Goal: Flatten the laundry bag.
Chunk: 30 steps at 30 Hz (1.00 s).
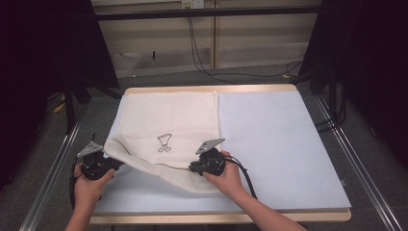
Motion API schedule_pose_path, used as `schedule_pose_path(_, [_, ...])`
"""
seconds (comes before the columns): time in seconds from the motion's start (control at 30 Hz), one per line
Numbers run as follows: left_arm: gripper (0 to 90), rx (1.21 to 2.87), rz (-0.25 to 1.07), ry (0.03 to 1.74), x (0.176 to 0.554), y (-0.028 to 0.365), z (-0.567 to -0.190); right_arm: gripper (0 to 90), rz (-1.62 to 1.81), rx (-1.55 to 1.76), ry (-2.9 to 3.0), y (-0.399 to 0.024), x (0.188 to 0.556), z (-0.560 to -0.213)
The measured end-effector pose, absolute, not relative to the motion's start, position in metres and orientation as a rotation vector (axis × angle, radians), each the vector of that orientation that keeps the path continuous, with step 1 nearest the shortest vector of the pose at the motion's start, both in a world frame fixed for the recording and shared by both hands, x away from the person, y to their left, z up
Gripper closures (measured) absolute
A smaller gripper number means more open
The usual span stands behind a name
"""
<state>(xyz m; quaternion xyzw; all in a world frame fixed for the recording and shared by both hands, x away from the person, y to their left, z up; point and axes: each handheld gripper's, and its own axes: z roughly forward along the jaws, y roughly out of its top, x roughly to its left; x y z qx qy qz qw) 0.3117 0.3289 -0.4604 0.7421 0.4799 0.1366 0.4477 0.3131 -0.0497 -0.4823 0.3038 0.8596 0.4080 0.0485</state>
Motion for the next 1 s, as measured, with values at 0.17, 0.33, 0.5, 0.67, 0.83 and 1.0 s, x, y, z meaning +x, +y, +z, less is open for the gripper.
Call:
schedule_pose_path(0.17, [74.0, 1.833, 0.339, 1.192, 0.313, 0.329, -0.462, 63.0, 1.208, 0.963, 2.491, -0.061, 0.320, -0.465])
schedule_pose_path(0.33, [74.3, 1.840, 0.346, 1.187, 0.313, 0.328, -0.462, 47.7, 1.109, 1.083, 2.389, -0.077, 0.337, -0.464])
schedule_pose_path(0.5, [74.5, 1.840, 0.344, 1.183, 0.313, 0.328, -0.463, 38.8, 1.021, 1.238, 2.270, -0.098, 0.355, -0.469])
schedule_pose_path(0.67, [74.7, 1.841, 0.350, 1.179, 0.314, 0.327, -0.462, 41.9, 1.034, 1.342, 2.277, -0.110, 0.367, -0.476])
schedule_pose_path(0.83, [75.0, 1.842, 0.350, 1.172, 0.316, 0.325, -0.462, 76.3, 1.054, 1.303, 2.349, -0.109, 0.376, -0.483])
schedule_pose_path(1.0, [75.4, 1.858, 0.346, 1.160, 0.318, 0.323, -0.463, 87.3, 1.037, 1.309, 2.328, -0.123, 0.381, -0.479])
